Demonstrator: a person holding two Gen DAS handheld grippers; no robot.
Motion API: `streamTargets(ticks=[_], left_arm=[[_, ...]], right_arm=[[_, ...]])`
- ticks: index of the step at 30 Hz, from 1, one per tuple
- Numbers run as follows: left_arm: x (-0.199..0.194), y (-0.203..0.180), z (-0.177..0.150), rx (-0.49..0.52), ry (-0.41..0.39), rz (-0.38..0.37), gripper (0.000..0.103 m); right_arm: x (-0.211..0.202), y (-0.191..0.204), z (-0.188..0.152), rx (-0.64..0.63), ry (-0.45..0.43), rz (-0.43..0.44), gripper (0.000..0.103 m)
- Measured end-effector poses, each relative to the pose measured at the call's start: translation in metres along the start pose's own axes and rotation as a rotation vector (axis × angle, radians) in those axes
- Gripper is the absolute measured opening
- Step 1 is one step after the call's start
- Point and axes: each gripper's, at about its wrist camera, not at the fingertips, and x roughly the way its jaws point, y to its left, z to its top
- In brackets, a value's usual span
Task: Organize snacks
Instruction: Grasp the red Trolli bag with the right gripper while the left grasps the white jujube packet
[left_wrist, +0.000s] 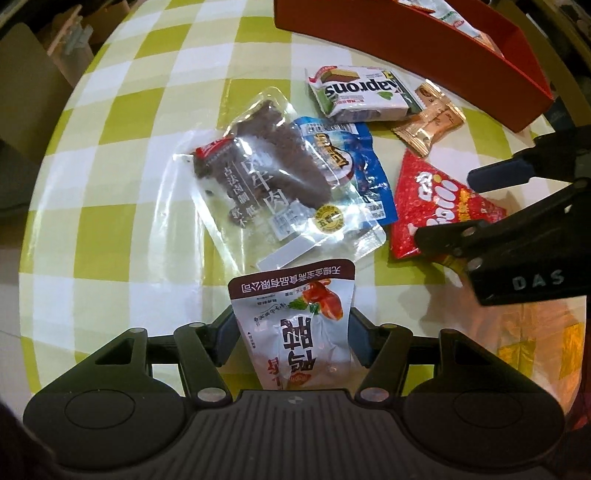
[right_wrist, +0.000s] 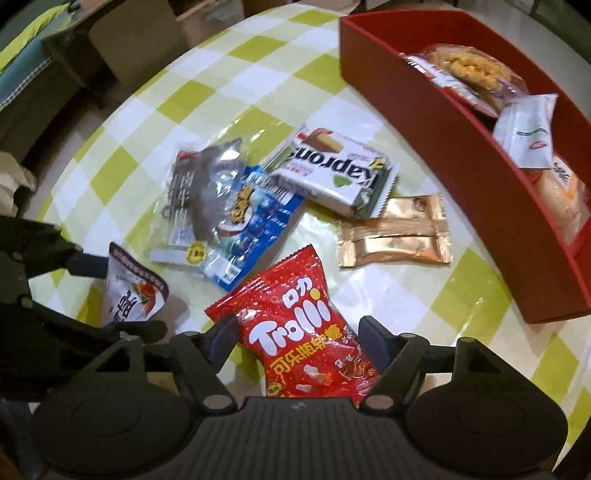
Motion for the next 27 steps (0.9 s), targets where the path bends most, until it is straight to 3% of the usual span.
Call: streamTargets(ticks=[7, 13, 17, 21, 27], left_arm=[[0.007, -0.003, 0.002, 0.017, 0.006, 0.021, 0.069], [0.011, -0.012, 0.0, 0.043, 0.009, 0.052, 0.08], [0.012, -0.008, -0.002, 0.031, 0.007, 0.048, 0.082], [0.008, -0.009, -0.001, 0.059, -0.004, 0.045, 0.07], [0.006, -0.014, -0.001, 0.067, -0.01, 0.04, 0.065]], right_arm=[[0.007, 0.007, -0.009, -0.033, 0.03, 0.004, 0.085], [0.003, 0.011, -0.025, -0.015, 0.021, -0.064, 0.084], [0.0, 0.018, -0.04, -0.01, 0.005, -0.118, 0.073], [-0.005, 0.022, -0.05, 0.028, 0.006, -0.129, 0.056], [-0.012, 0.024, -0.061, 0.048, 0.018, -0.145, 0.05]])
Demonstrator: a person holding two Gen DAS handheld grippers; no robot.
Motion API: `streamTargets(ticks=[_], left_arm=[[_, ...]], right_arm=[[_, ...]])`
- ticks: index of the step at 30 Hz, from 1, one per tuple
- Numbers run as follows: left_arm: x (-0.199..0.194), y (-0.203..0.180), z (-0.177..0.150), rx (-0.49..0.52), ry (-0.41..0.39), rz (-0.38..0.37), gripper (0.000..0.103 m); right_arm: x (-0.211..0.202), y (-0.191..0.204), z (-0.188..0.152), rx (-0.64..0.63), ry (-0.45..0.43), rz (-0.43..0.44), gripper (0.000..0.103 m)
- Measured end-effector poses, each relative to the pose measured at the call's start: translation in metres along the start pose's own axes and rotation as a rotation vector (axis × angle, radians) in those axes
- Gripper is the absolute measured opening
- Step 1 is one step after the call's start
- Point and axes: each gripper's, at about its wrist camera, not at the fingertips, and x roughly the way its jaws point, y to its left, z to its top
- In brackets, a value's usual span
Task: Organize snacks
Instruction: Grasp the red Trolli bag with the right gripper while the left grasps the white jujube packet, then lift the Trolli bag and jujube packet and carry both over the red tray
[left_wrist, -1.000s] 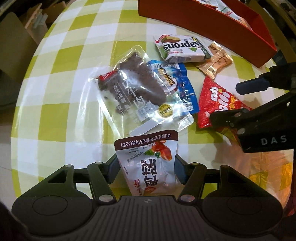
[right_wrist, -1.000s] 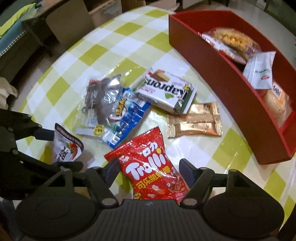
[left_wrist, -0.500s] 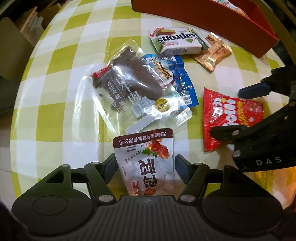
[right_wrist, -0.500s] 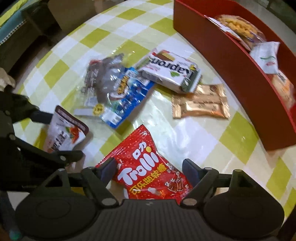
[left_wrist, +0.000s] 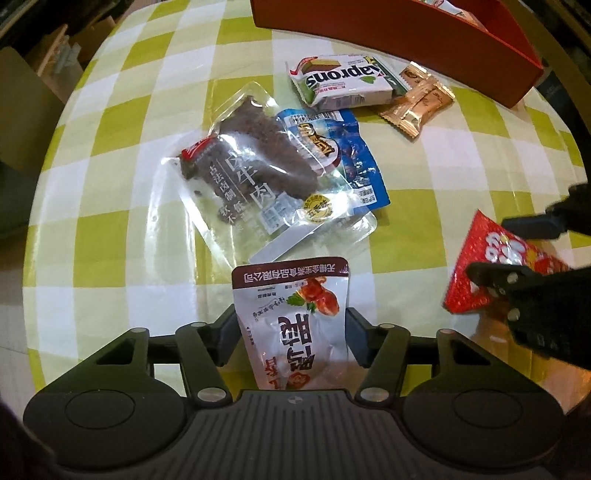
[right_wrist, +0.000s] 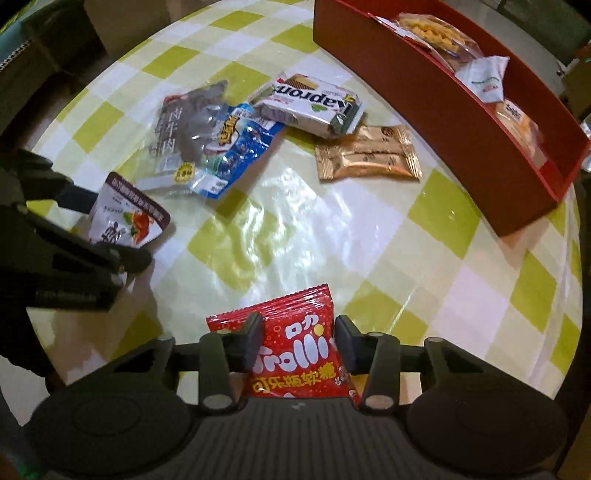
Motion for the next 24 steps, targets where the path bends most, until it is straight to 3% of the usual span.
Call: streamTargets(ticks=[9, 14, 15, 18, 24], left_arm=[[-0.009, -0.015, -0.005, 0.066, -0.044, 0.025, 0.066], [-0.002, -0.021, -0.01, 0.079, -0.026, 0.048, 0.071], [0.0, -0.021, -0.01, 0.069, -0.019, 0.038, 0.078], [0.007, -0.021, -0.009, 0.056, -0.003, 0.025, 0.081], [0.008, -0.021, -0.011, 0.059, -0.002, 0.027, 0.085]], right_arm=[[-0.004, -0.011, -0.003, 0.073, -0.012, 0.003, 0.044], [-0.005, -0.022, -0.007, 0.115, -0.015, 0.071, 0.044], [-0.006, -0.022, -0.007, 0.113, -0.02, 0.079, 0.048], [-0.007, -0.02, -0.01, 0.094, -0.01, 0.091, 0.065], [-0.015, -0.02, -0.017, 0.07, -0.024, 0.131, 0.071]])
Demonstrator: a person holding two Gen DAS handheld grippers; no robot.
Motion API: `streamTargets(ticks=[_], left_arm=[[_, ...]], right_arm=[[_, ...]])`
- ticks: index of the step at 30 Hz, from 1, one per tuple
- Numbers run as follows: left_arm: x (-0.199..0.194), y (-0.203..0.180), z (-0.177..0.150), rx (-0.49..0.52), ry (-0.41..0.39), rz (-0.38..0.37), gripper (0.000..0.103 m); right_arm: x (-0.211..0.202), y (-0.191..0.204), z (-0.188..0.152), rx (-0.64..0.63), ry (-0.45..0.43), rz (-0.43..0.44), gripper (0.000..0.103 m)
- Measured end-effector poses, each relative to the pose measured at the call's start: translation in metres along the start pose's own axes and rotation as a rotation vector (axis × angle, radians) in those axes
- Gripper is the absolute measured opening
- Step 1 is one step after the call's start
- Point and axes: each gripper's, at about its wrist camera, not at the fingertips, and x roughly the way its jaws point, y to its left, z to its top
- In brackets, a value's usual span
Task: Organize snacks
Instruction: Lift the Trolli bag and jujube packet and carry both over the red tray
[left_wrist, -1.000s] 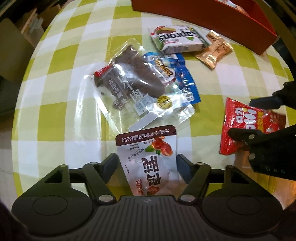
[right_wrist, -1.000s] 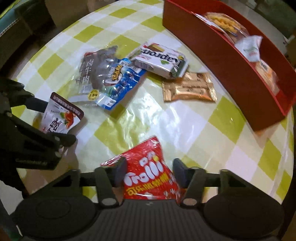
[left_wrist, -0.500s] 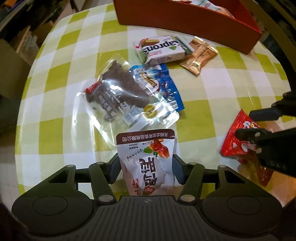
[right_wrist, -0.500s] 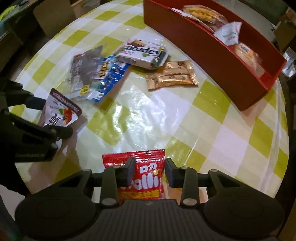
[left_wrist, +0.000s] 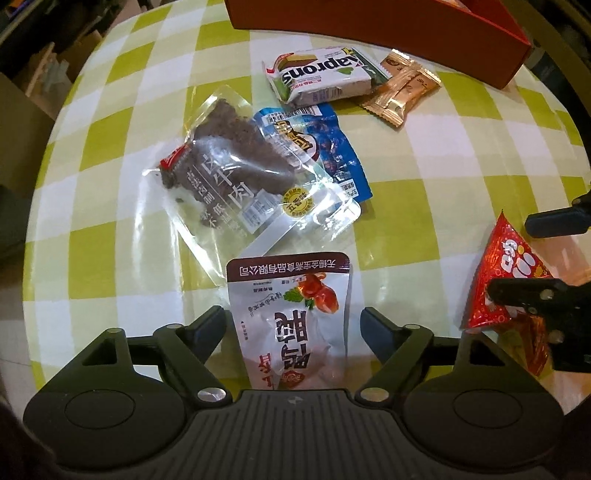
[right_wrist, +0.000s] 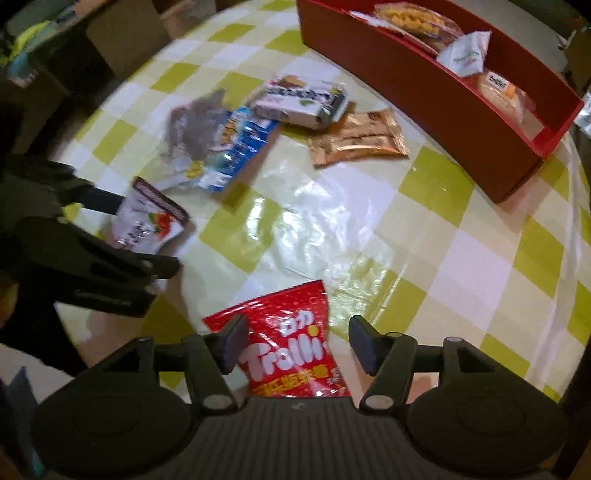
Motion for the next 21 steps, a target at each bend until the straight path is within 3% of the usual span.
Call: streamTargets(ticks=[8, 12, 15, 18, 21], left_arm=[[0.006, 0.01, 0.002, 0.004, 0.004, -0.019, 0.086], [0.003, 0.006, 0.002, 0.007, 0.003, -0.009, 0.085], [0.0, 0.004, -0.001, 0.024, -0.007, -0.014, 0.078], [-0.003, 0.003, -0.003, 0.032, -0.011, -0.024, 0.064], [-0.003, 0.005, -0.003, 0.037, -0.011, -0.024, 0.063]], right_arm=[[0.011, 0.007, -0.014, -0.103, 0.05, 0.041, 0.079], [0.014, 0.013, -0.009, -0.096, 0.04, 0.011, 0.076], [0.016, 0.026, -0.014, -0.12, 0.03, -0.089, 0.064], [0.015, 0.026, -0.017, -0.098, 0.037, -0.109, 0.063], [0.012, 0.025, -0.018, -0.082, 0.033, -0.127, 0.061]])
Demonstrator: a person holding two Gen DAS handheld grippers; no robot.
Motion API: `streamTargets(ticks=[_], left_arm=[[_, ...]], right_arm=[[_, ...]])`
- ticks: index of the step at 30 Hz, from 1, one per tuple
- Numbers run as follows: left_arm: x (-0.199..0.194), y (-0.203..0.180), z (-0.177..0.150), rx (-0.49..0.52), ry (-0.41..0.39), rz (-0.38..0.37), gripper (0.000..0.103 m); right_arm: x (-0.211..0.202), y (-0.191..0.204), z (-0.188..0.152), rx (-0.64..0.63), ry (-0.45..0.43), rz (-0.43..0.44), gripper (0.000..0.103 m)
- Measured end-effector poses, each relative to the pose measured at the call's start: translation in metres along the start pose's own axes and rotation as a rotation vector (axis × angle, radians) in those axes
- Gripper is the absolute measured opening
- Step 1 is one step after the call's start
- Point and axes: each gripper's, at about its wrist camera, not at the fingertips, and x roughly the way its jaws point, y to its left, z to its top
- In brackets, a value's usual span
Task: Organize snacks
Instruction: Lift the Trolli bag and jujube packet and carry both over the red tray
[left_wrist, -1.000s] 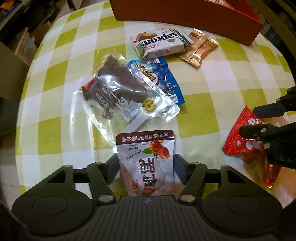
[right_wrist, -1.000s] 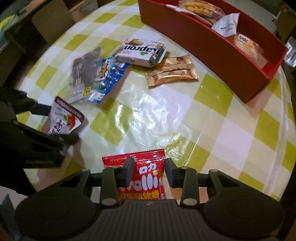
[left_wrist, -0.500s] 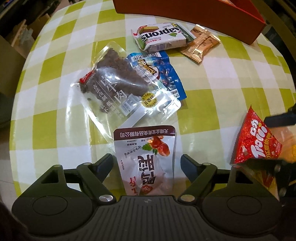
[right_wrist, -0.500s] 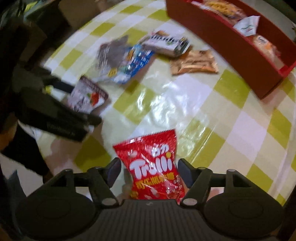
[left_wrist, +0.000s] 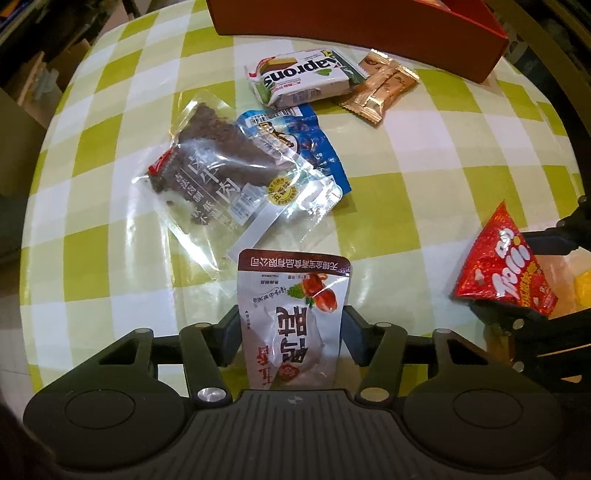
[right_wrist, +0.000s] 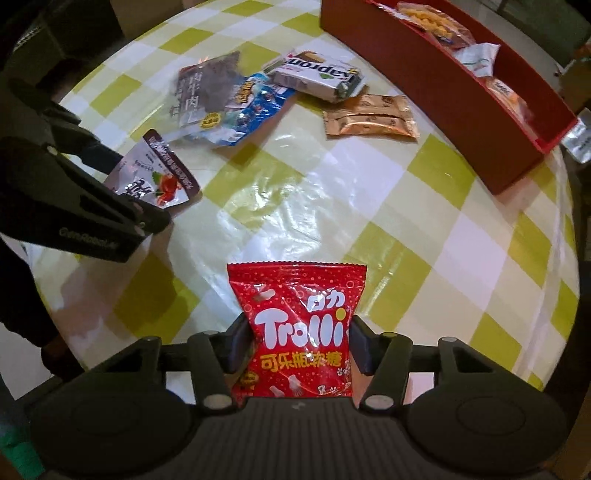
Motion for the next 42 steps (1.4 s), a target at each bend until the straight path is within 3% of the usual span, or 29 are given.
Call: streamTargets(ticks=[15, 20, 42], left_arm=[[-0.033, -0.005, 0.016, -0.015, -0.094, -0.039, 0.059], [-0.038, -0.008, 0.026, -0.008, -0.132, -0.014, 0.059], [-0.072, -0.016, 0.106, -0.018, -0.303, 0.018, 0.06]], right_arm=[[-0.033, -0.028, 0.02, 0.143, -0.145, -0.002, 0.061], [-0.041, -0.038, 0.025, 0.167, -0.171, -0.022, 0.061], [-0.075, -0.092, 0.07, 0.292, -0.334, -0.088, 0.061]])
